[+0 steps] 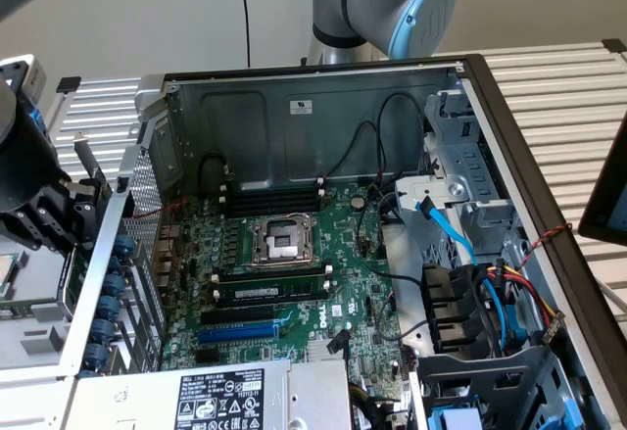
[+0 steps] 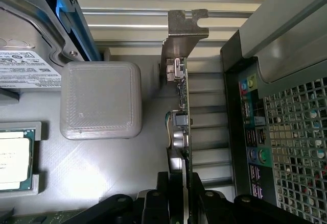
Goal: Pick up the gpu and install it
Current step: 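Pick up the gpu and move the gpu toward the slot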
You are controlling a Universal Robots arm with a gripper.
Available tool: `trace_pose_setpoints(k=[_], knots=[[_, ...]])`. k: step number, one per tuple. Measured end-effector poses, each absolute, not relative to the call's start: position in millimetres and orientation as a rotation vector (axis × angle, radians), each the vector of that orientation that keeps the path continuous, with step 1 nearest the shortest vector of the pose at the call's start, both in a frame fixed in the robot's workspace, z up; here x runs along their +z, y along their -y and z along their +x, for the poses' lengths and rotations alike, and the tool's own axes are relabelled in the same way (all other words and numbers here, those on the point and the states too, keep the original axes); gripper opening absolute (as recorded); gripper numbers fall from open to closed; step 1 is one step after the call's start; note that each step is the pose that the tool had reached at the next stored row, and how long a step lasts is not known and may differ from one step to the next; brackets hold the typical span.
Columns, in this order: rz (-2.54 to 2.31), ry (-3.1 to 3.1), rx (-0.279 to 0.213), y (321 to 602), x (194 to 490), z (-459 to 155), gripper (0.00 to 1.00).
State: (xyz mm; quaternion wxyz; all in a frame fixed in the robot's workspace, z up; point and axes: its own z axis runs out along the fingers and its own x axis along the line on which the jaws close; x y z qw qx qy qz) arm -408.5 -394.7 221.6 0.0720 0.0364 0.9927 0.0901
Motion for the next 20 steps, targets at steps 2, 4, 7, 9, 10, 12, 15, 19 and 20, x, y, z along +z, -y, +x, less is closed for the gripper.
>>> trace_pose_setpoints(k=[2,4,7,9,10,12,15,19,20], knots=[[0.109,-2.983,0.272,395,222,-409,0.27],[0.11,-2.983,0.279,395,224,-409,0.27],[0.112,-2.986,0.292,395,230,-410,0.27],[0.113,-2.987,0.3,395,233,-411,0.27],[0.113,-2.988,0.305,395,235,-411,0.27],[0.114,-2.99,0.311,395,240,-411,0.27],[0.115,-2.993,0.317,395,247,-412,0.27],[0.116,-2.996,0.318,396,259,-412,0.27],[0.116,-2.997,0.318,396,262,-412,0.27]])
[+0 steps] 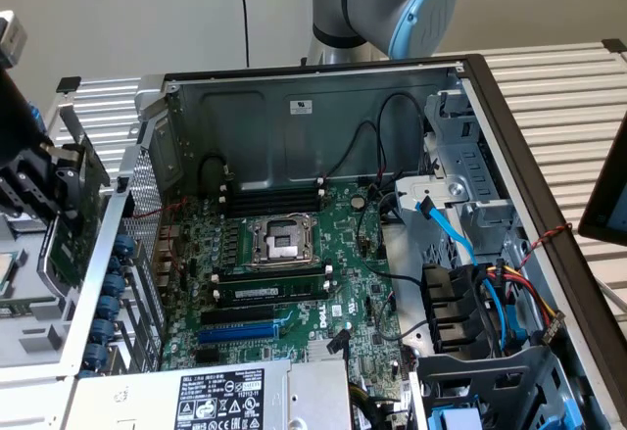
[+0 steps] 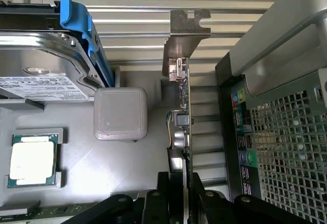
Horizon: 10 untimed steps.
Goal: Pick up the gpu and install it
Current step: 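Pick up the gpu and move the gpu toward the slot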
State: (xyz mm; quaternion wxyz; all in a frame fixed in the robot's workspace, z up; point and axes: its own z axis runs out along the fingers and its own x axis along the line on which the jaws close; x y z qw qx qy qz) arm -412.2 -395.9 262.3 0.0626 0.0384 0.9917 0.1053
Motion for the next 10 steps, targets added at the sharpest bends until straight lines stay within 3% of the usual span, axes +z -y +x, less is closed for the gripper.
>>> trace_pose_setpoints(k=[10], knots=[[0.117,-3.004,0.318,400,303,-412,0.27]])
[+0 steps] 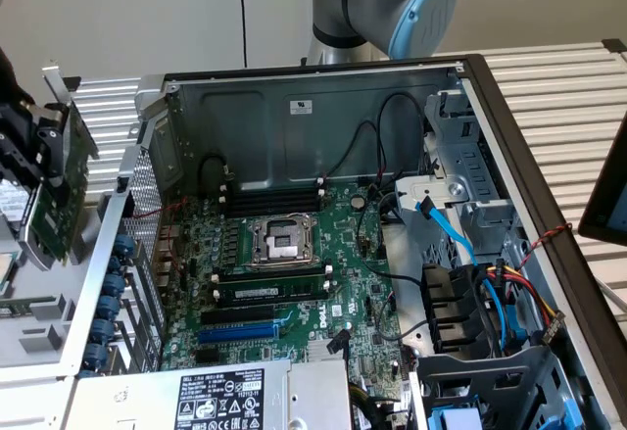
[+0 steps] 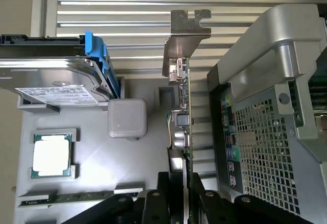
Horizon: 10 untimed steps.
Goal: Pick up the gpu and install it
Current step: 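Pick up the gpu and move the gpu toward the slot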
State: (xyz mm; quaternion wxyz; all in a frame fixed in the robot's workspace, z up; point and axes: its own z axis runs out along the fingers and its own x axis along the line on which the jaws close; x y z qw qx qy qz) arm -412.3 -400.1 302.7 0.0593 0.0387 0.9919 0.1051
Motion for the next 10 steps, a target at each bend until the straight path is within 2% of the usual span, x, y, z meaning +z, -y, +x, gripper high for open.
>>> trace_pose_setpoints(k=[10], knots=[[0.123,-3.034,0.32,417,341,-402,0.27]])
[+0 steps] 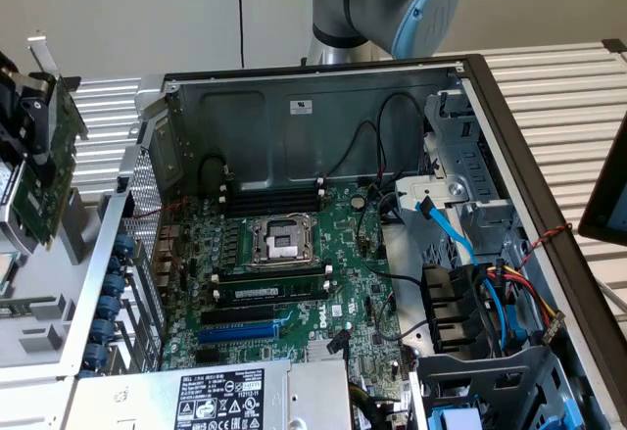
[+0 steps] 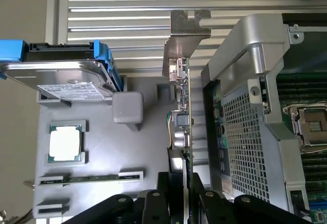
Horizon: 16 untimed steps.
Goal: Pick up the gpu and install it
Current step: 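Pick up the gpu and move the gpu toward the slot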
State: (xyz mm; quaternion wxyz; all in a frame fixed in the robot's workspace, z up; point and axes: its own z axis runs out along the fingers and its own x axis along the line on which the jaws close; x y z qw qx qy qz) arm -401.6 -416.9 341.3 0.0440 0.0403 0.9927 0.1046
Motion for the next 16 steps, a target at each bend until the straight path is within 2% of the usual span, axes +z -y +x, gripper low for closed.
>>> trace_pose_setpoints(k=[16], knots=[[0.137,-3.104,0.322,438,391,-371,0.27]])
